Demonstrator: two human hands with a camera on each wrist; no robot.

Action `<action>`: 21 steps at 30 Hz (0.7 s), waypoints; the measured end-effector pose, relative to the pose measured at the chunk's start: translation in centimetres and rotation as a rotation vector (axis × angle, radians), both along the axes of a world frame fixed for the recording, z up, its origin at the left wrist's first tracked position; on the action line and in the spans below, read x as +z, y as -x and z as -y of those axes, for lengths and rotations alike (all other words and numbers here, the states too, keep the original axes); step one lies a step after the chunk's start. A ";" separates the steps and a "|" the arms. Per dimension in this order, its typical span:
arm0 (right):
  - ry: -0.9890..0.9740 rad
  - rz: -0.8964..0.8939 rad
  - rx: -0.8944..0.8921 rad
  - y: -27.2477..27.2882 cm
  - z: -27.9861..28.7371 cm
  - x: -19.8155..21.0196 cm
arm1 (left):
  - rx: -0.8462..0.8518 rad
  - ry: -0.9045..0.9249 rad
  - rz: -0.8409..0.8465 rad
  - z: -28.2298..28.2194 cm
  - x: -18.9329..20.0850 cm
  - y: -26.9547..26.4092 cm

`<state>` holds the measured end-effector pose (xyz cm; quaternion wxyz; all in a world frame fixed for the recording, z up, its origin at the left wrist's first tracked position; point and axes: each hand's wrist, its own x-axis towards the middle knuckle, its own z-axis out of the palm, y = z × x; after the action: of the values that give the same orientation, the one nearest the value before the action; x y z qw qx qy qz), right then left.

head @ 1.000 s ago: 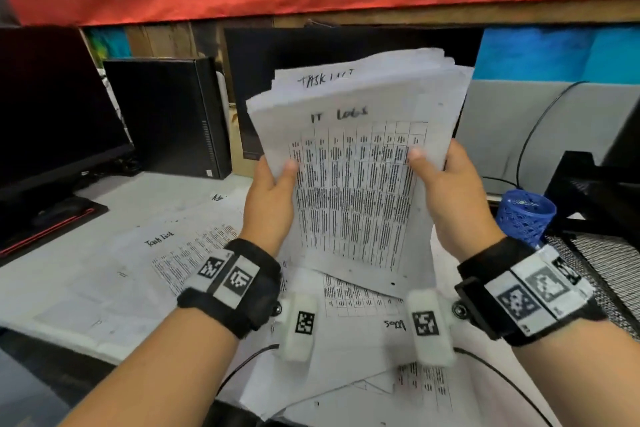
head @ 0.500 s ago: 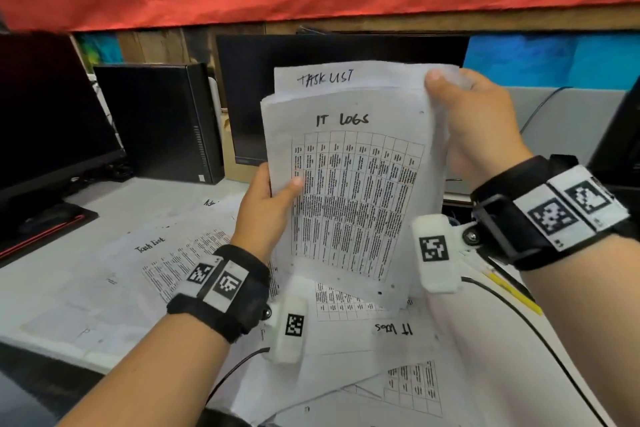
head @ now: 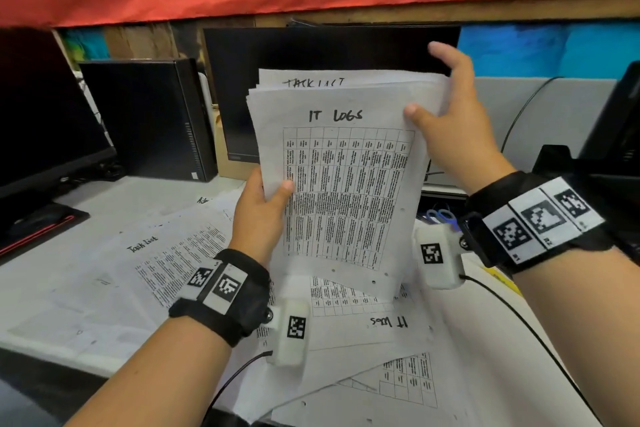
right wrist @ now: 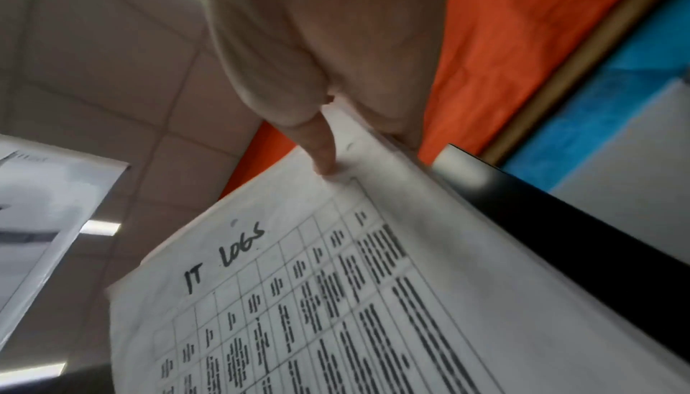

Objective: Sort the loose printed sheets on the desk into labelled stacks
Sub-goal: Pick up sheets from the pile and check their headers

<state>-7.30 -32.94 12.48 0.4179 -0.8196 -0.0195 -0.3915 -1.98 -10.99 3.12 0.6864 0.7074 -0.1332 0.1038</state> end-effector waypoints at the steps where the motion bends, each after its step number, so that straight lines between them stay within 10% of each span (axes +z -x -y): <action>1: -0.125 0.021 0.081 0.2 0.1 -0.6 | 0.030 0.006 0.004 0.0 0.0 -0.1; 4: -0.441 -0.090 0.175 0.4 0.5 -3.9 | 0.096 0.073 0.006 -0.1 0.0 -0.4; 21: -0.300 -0.423 -0.035 2.3 -1.6 -12.5 | 0.122 0.009 0.005 2.6 -2.2 2.7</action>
<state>-9.55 -31.36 -0.02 0.5225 -0.8124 0.1408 -0.2173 -4.70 -13.56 0.91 0.6815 0.7109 -0.0912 0.1478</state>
